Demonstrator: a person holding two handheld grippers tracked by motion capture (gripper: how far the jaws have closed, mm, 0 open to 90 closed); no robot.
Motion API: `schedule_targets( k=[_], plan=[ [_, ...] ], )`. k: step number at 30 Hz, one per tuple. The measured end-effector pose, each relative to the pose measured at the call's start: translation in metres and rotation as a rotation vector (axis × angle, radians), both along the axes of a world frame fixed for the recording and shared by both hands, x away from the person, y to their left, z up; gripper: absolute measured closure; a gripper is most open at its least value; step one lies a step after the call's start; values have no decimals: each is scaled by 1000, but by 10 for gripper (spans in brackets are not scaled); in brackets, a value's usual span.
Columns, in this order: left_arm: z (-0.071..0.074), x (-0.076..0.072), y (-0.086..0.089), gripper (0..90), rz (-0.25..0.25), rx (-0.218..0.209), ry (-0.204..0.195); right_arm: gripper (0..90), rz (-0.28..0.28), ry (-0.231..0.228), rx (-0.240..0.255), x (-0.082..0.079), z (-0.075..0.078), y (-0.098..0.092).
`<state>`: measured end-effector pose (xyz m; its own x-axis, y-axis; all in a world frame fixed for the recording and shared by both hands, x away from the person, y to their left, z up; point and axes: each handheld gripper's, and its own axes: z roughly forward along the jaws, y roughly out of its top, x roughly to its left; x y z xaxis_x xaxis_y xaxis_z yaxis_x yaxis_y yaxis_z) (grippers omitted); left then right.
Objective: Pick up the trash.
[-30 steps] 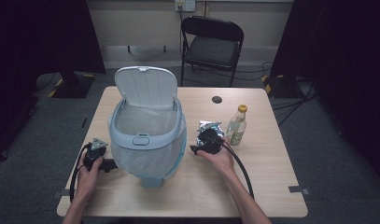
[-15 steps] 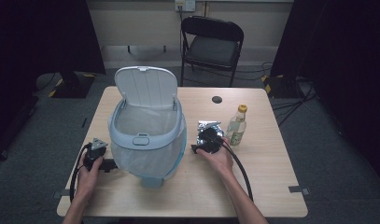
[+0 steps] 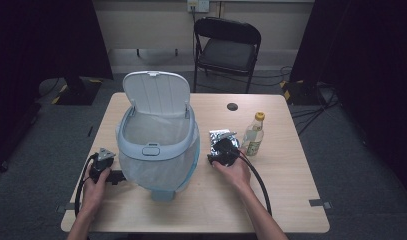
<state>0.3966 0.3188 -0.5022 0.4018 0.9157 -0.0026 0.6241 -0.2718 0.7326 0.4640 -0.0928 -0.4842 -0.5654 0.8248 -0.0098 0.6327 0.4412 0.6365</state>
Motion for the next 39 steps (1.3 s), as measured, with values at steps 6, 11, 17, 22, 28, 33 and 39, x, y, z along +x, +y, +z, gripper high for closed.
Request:
schedule_targets(
  k=[6,11,17,22,28,33,39],
  plan=[
    [0,0,0,120,1,0,0,493,10,18,-9,1,2,0],
    [0,0,0,120,1,0,0,457,-3,39,-27,-4,5,-1],
    [0,0,0,120,2,-2,-1,544,-11,8,-6,-13,2,-7],
    [0,0,0,120,2,0,0,813,12,0,18,-19,1,-11],
    [0,0,0,120,1,-1,-1,898,-2,30,97,-15,-1,-21],
    [0,0,0,120,2,-1,0,900,-4,35,146,-14,-3,-25],
    [0,0,0,120,2,0,0,900,-19,1,184,-14,3,-30]
  ],
)
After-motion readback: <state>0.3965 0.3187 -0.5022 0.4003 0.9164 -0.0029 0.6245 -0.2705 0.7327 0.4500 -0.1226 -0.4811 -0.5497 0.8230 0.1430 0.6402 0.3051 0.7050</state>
